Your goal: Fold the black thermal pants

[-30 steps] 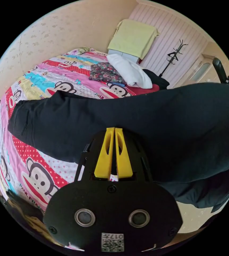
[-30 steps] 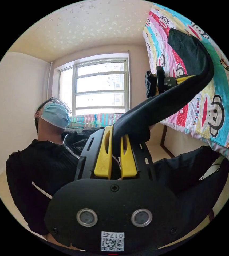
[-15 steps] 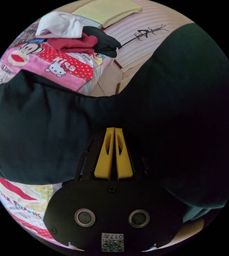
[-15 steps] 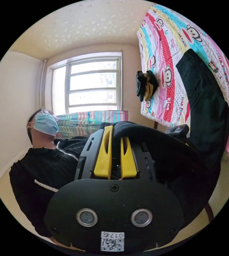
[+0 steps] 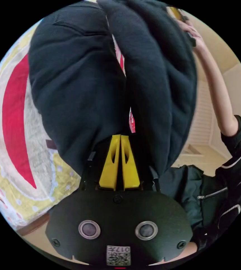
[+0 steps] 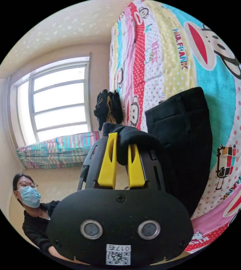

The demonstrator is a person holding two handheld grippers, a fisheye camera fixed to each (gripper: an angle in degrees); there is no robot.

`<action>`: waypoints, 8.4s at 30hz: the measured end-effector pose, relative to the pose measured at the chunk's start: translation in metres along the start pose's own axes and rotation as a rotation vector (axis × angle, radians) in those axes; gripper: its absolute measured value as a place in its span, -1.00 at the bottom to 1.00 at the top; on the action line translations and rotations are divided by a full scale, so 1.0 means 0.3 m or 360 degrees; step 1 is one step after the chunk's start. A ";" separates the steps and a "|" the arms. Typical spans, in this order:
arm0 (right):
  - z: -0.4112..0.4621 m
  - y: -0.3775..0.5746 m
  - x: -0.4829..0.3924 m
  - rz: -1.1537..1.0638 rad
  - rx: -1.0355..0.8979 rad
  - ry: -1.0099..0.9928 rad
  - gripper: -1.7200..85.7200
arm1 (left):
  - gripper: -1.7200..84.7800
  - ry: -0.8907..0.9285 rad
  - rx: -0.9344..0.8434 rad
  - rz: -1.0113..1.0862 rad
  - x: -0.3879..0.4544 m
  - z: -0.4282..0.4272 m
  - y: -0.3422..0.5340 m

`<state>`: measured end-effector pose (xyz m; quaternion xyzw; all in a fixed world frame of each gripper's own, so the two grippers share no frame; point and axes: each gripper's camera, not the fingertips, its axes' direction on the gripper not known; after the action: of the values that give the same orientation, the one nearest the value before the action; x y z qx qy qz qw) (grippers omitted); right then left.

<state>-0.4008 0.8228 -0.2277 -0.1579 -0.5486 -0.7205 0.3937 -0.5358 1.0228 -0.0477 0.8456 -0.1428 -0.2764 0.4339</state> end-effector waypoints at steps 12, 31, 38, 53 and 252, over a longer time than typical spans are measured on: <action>-0.048 -0.012 0.244 0.0099 0.0198 -0.0928 -0.58 | -0.98 0.0667 0.0302 -0.0249 -0.209 -0.145 0.106; 0.412 0.893 0.048 -0.0738 -0.0194 0.1060 -0.81 | -0.98 -0.1021 0.0243 0.0255 0.173 0.124 0.116; 0.317 0.785 0.083 -0.0825 -0.0194 0.0615 -0.95 | -0.98 -0.1061 0.0338 0.0150 0.027 0.280 0.231; 0.382 0.574 0.246 -0.1017 0.0154 0.0932 -0.94 | -0.97 -0.0976 0.0346 0.0092 -0.068 0.357 0.384; 0.000 1.167 0.687 0.0290 0.1460 -0.0273 -0.33 | -0.98 -0.1068 0.0018 0.0763 -0.152 0.255 -0.444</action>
<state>-0.2734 0.7107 0.1416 -0.0742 -0.8245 -0.3508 0.4377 -0.6177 1.0722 -0.1761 0.6537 -0.4709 -0.4271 0.4106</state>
